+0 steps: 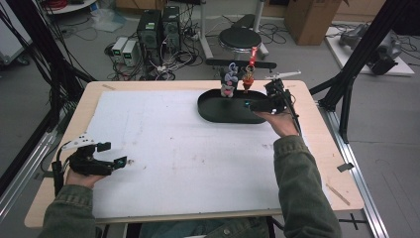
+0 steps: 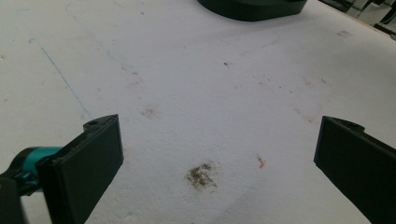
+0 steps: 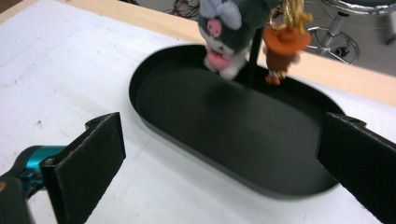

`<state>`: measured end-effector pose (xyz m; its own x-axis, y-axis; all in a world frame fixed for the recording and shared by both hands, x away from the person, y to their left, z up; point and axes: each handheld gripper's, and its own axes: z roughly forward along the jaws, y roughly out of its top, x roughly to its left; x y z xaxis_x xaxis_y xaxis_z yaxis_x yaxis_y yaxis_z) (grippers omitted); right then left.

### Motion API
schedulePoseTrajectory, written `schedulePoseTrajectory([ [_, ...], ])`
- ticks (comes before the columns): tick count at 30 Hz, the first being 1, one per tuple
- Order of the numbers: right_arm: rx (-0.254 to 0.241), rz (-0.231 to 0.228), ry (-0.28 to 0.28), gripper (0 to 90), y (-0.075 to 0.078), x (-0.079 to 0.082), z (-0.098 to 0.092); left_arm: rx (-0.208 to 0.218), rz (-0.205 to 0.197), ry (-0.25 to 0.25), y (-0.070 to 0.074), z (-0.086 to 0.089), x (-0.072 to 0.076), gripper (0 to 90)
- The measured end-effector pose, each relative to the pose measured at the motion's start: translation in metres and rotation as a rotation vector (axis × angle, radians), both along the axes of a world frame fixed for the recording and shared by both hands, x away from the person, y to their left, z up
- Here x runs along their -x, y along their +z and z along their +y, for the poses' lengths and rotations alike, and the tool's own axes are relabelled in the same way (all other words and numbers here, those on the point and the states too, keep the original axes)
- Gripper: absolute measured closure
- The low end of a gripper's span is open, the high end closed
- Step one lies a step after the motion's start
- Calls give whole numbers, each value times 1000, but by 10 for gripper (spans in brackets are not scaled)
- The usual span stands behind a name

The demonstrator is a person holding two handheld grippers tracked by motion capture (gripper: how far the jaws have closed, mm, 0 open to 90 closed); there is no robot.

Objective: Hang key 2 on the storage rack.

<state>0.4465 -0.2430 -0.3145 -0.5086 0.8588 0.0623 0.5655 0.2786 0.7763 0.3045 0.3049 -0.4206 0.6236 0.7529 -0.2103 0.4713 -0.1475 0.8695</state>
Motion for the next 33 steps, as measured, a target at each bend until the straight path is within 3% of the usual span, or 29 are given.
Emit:
schedulePoseTrajectory([
  [6,-5,-14,-11,5,-16,18,-13,-4,2,3,0,0,1,17],
  [17,-20,-80,-55,5,-37,46,-37,-7,7,7,0,0,1,17],
  [22,-38,-94,-52,5,-48,56,-43,-6,10,6,-1,0,0,17],
  [33,-65,-179,-29,4,-70,81,-55,-15,9,3,0,-1,1,17],
])
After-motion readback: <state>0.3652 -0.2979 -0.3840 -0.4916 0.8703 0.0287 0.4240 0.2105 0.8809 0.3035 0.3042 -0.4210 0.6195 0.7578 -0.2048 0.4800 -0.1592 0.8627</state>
